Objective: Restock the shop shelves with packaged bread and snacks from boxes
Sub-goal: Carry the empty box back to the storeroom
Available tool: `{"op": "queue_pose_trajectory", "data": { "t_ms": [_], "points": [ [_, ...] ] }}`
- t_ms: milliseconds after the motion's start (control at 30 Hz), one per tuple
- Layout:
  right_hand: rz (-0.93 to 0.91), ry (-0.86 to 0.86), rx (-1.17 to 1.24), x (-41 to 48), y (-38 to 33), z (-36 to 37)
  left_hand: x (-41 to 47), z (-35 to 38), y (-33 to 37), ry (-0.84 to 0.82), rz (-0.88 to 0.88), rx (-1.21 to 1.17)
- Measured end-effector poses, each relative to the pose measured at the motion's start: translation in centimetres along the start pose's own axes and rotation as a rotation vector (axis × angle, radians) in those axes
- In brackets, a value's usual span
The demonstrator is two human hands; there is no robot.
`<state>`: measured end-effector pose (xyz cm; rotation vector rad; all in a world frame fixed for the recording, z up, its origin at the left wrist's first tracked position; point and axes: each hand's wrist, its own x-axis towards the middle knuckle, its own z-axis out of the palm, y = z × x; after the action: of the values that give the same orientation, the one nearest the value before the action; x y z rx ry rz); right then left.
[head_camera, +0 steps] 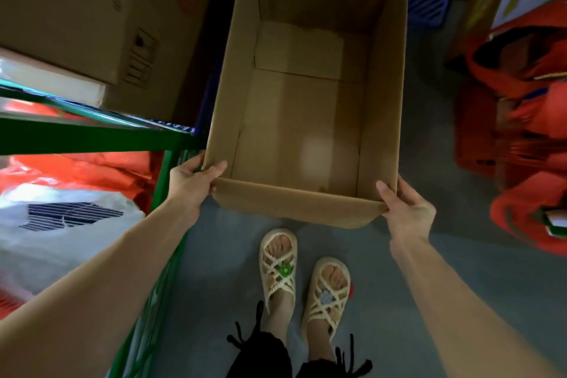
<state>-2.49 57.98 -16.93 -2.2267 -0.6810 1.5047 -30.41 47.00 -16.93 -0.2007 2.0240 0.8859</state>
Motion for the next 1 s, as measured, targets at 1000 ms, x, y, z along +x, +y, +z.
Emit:
{"op": "queue_pose_trajectory", "data": {
  "t_ms": [1000],
  "points": [
    [0.060, -0.088, -0.026, 4.5, 5.3, 5.3, 6.7, 1.5, -3.1, -0.019, 0.054, -0.009]
  ]
}}
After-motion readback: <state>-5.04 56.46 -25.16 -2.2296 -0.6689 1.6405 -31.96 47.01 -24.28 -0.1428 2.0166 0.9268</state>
